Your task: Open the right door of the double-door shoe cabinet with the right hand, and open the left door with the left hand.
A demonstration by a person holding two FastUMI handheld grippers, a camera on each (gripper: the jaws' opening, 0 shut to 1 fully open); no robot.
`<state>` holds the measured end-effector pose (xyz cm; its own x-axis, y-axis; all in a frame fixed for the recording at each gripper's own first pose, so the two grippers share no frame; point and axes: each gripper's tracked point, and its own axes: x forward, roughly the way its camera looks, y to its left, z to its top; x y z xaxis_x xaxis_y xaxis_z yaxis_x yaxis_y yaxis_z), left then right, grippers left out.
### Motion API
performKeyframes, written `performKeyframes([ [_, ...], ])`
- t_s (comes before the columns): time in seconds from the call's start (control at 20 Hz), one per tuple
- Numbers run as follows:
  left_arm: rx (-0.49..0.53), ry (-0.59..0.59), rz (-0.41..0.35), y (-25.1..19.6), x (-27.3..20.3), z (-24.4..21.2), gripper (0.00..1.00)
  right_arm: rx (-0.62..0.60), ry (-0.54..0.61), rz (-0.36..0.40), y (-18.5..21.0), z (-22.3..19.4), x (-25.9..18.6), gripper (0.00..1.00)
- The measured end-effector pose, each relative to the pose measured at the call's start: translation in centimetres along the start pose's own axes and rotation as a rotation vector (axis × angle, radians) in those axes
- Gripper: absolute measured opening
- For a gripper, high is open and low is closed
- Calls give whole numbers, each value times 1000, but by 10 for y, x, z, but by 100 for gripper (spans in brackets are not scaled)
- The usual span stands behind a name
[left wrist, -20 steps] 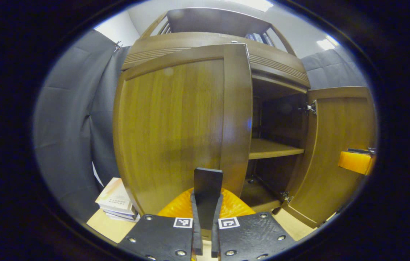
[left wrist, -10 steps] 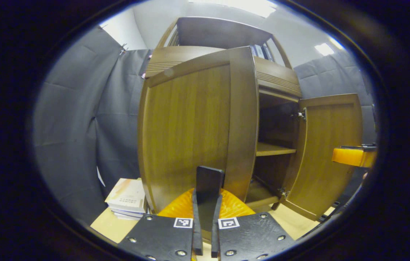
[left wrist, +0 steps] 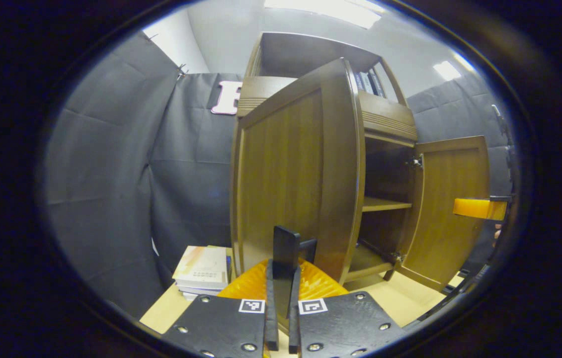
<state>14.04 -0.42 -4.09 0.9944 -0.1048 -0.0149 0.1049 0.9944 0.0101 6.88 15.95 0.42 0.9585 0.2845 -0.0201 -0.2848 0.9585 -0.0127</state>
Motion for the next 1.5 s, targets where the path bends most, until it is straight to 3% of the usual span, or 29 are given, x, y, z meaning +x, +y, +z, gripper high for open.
performKeyframes([
  [0.6,39,-10,-62,102,-20,8,11,12,15,-73,-10,4,-5,92],
  [0.65,33,-14,-70,107,-23,9,10,6,16,-81,-12,5,-6,98],
  [0.85,31,-25,-67,132,-26,16,10,-20,27,-101,-18,12,-11,100],
  [1.0,3,-37,-65,138,-35,17,10,-28,21,-118,-23,21,-17,92],
  [1.1,-16,-40,-58,140,-40,18,9,-33,26,-122,-26,23,-21,98],
  [1.3,-52,-63,-18,140,-71,30,10,-45,32,-122,-33,23,-25,92],
  [1.35,-66,-65,-10,134,-84,33,10,-39,29,-123,-34,24,-25,98],
  [1.5,-60,-67,8,109,-118,39,9,-29,25,-113,-39,20,-25,98],
])
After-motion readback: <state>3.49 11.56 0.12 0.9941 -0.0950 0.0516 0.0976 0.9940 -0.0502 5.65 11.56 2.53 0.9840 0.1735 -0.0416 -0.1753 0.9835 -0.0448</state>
